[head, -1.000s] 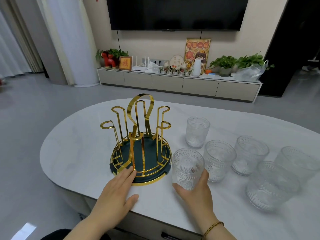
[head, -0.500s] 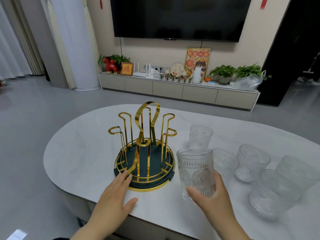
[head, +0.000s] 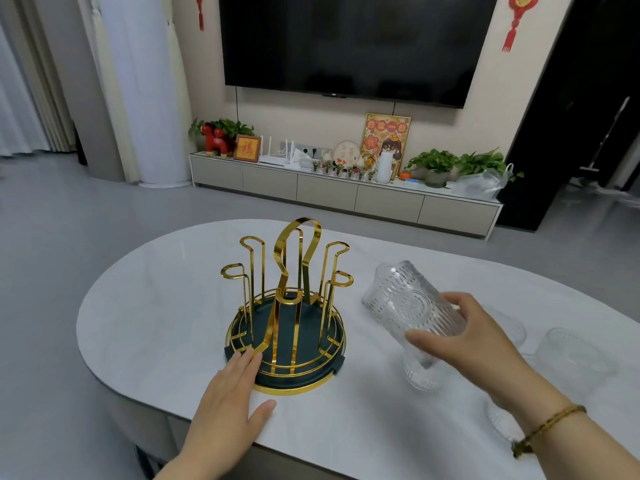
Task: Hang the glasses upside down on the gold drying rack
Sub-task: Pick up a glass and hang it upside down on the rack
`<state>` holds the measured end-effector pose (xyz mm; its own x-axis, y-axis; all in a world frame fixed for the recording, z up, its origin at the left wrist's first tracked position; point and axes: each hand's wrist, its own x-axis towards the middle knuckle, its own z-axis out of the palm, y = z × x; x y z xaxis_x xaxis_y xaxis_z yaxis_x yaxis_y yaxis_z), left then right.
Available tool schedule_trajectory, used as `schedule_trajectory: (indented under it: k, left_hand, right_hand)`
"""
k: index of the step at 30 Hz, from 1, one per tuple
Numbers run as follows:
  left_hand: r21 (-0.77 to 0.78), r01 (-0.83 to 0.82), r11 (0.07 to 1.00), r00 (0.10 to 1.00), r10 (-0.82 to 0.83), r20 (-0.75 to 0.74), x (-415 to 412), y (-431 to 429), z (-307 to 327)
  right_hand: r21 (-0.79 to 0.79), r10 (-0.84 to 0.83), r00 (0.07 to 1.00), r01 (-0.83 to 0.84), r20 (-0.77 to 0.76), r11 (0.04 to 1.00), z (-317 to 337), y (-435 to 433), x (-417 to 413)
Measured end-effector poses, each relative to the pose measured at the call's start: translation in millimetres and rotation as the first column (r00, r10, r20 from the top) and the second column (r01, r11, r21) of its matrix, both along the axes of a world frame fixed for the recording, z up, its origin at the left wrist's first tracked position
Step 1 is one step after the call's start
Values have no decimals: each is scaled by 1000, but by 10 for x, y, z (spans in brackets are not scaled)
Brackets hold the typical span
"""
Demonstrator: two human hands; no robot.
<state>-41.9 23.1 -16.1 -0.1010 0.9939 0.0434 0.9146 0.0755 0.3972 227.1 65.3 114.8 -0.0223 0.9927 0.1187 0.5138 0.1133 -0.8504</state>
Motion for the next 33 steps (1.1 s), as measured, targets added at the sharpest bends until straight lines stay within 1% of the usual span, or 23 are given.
schedule_trajectory:
  k: [3,7,10,13,17,19,22,27,33]
  left_hand:
    - [-3,1,1000,1000,-1,13,-1,29,13]
    - [-22,1,1000,1000,0,17,0,54,24]
    - [-25,-4,1000,1000,5,24,-7,57,20]
    - [-23,-1,1000,1000,1,31,-16,55,7]
    - [-25,-8,1000,999,9,38,-12,62,2]
    - [-24,-6,1000,999,7,41,-14,60,6]
    - [-19,0,1000,999,1,45,-12,53,8]
    - [-22,0,1000,999,2,46,-13,58,10]
    - [-22,8,1000,999,-7,46,-25,70,3]
  right_hand:
    - [19,33,997,-35,73,999,136,84,-67]
    - [28,62,993,-65,104,997,287,167,-153]
    - [64,61,980,-74,187,995,383,215,-213]
    - [66,80,969,-97,232,993,460,268,-274]
    - [56,131,902,-168,410,984,605,353,-355]
    - [48,160,867,-206,472,977,655,393,-407]
    - [30,204,849,-249,487,968,651,447,-504]
    - [-10,258,849,-285,462,958,534,529,-654]
    - [12,269,828,-315,492,949,327,597,-833]
